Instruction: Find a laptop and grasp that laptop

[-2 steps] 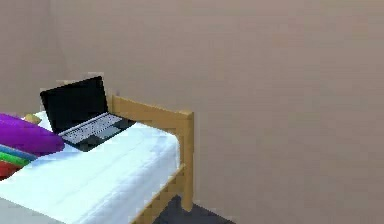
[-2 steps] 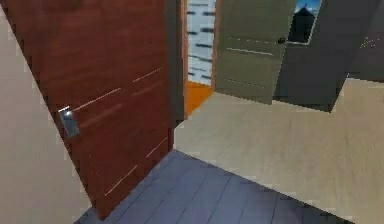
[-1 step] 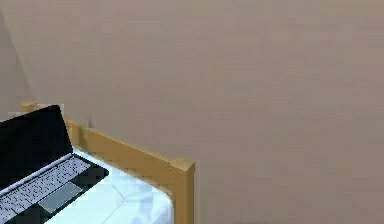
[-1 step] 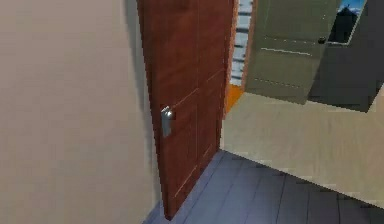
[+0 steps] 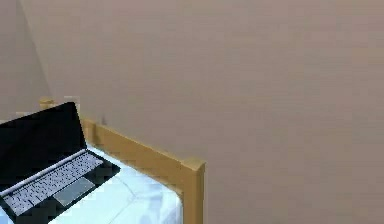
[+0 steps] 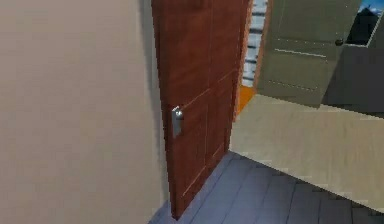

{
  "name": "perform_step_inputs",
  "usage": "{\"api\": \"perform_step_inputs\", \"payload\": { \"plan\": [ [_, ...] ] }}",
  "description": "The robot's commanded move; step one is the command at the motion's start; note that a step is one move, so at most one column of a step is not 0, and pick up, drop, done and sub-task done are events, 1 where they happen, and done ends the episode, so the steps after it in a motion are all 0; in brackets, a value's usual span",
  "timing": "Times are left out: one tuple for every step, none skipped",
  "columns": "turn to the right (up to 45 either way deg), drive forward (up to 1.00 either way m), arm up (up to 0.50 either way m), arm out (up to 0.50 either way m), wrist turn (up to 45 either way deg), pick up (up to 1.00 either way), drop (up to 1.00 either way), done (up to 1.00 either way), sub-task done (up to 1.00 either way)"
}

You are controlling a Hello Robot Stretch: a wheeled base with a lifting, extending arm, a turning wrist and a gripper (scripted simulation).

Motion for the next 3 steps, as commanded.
{"api": "perform_step_inputs", "payload": {
  "plan": [
    [0.0, 0.15, 0.00, 0.00, 0.0, 0.00, 0.00, 0.00, 0.00],
    [-45.0, 0.00, 0.00, 0.00, 0.0, 0.00, 0.00, 0.00, 0.00],
    [-45.0, 0.00, 0.00, 0.00, 0.0, 0.00, 0.00, 0.00, 0.00]
  ]
}}
